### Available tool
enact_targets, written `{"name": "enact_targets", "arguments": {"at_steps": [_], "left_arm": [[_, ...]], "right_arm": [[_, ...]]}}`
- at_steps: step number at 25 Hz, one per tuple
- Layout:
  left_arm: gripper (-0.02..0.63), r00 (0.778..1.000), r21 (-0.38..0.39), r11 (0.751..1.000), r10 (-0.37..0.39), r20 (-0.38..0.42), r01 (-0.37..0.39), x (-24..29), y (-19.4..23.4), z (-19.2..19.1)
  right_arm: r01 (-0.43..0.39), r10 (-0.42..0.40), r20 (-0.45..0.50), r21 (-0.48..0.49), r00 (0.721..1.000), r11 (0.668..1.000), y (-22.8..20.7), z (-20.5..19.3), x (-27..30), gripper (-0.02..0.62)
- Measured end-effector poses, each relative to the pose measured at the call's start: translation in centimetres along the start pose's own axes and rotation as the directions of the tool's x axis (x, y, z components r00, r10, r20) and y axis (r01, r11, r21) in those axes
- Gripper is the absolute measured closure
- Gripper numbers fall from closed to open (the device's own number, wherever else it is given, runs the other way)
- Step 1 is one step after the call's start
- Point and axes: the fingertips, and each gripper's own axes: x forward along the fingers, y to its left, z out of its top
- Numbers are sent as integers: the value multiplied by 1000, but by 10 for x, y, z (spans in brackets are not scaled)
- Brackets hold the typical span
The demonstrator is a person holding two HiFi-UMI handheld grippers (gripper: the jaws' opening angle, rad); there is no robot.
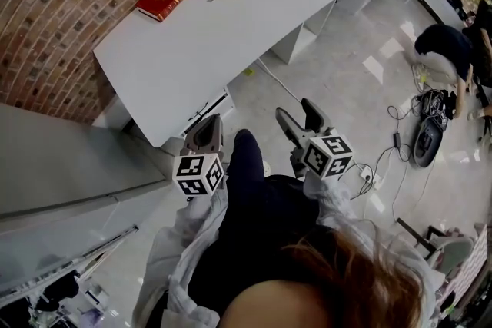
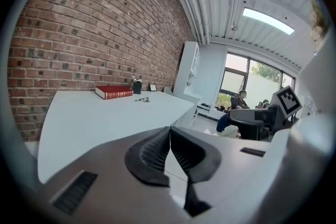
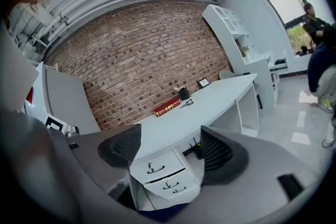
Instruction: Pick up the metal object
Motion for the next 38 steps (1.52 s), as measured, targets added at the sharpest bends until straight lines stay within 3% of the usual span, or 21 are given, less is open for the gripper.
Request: {"name": "enact_targets", "arguments": {"at_steps": [13, 38], "left_arm": [[589, 999, 2, 1000, -27, -21, 27, 54, 12, 10], [589, 999, -25, 999, -21, -30, 20, 241, 65, 109]], "right_arm": [[-4, 4, -6, 27, 1000, 1000, -20, 17, 42, 242], [-29, 33, -69, 59, 997, 998, -98, 128, 209, 242]]}}
